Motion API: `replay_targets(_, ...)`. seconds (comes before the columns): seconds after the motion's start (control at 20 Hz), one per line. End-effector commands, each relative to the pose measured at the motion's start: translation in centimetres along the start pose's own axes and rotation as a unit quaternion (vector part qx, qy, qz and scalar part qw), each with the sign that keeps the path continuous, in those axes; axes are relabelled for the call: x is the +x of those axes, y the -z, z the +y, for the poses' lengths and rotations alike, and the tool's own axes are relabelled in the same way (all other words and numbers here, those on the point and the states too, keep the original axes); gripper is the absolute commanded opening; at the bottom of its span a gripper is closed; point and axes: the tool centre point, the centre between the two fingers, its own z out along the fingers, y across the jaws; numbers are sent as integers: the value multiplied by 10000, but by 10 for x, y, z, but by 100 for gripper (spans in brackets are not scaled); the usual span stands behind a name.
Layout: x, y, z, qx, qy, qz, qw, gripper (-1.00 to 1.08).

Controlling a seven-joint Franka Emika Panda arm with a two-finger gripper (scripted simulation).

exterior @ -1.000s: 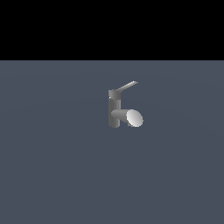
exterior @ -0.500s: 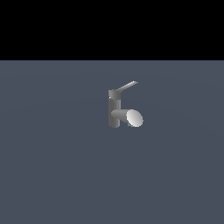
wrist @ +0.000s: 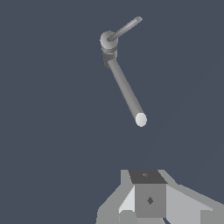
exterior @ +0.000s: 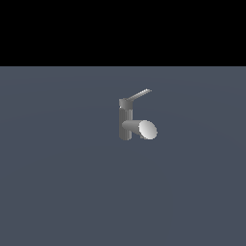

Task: Turn on the faucet by rotating a designated handle.

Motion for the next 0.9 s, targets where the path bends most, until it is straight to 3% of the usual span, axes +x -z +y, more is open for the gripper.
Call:
replay_targets(0.0, 15, -14, -8, 7, -298, 3, 9996, -100)
replay_targets(0.4, 69, -58, -30, 25, -1294, 18, 9916, -100)
replay_targets(0.85, 133, -106, -40, 39, -2373, 37, 9714, -100)
